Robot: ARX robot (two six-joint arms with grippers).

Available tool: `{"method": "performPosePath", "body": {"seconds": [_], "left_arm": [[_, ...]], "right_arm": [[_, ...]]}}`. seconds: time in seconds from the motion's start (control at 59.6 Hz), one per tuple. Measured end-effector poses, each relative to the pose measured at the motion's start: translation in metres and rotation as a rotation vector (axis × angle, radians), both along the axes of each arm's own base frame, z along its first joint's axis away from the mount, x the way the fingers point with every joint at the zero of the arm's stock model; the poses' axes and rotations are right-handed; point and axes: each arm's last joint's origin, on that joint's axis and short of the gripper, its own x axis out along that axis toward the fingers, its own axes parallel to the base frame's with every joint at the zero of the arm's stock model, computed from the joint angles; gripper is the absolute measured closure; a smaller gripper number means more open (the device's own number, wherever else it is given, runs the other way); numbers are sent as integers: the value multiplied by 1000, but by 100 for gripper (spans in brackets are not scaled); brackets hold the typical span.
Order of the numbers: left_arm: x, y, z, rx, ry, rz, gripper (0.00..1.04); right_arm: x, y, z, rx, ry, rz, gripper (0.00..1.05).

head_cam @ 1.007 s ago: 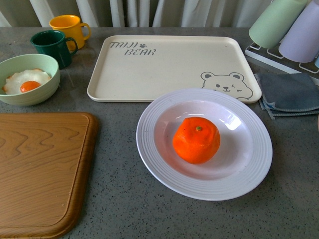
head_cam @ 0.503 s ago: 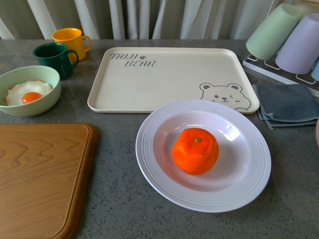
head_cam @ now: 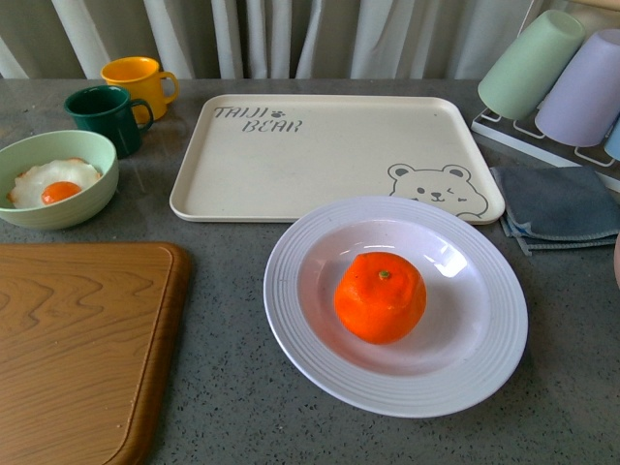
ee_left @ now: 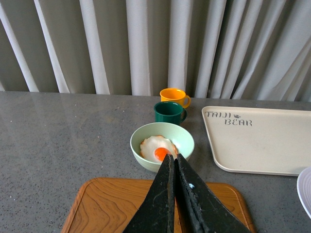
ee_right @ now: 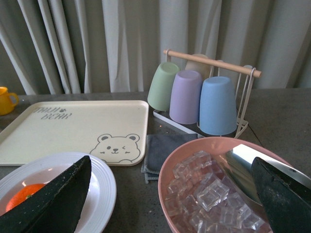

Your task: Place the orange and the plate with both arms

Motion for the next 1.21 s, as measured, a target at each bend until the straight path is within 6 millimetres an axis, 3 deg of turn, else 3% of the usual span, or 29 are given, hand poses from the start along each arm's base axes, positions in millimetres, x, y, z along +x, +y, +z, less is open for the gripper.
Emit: {"method": "performPosePath", "body": {"seconds": [0.185,0.52,0.638,0.688,0.755,0.839,0.99,1.208], "left_arm": [[0,0,0,-1,0,0,102],[0,0,0,0,0,0,43],[0,0,0,0,0,0,17],[0,0,0,0,0,0,9],[0,0,0,2,0,-1,10],[0,0,0,2,0,0,9],[0,0,0,2,0,0,9],[0,0,0,2,0,0,9]], "right_arm": [[0,0,0,0,0,0,9],[0,0,0,0,0,0,9],[0,0,0,0,0,0,9],[1,0,-1,49,82,50,9],[3,-3,-4,231,394,99,9],[12,-6,-15,399,598,35,9],[36,2,-13,462,613,23,9],[58,29,-28,525,680,70,9]]}}
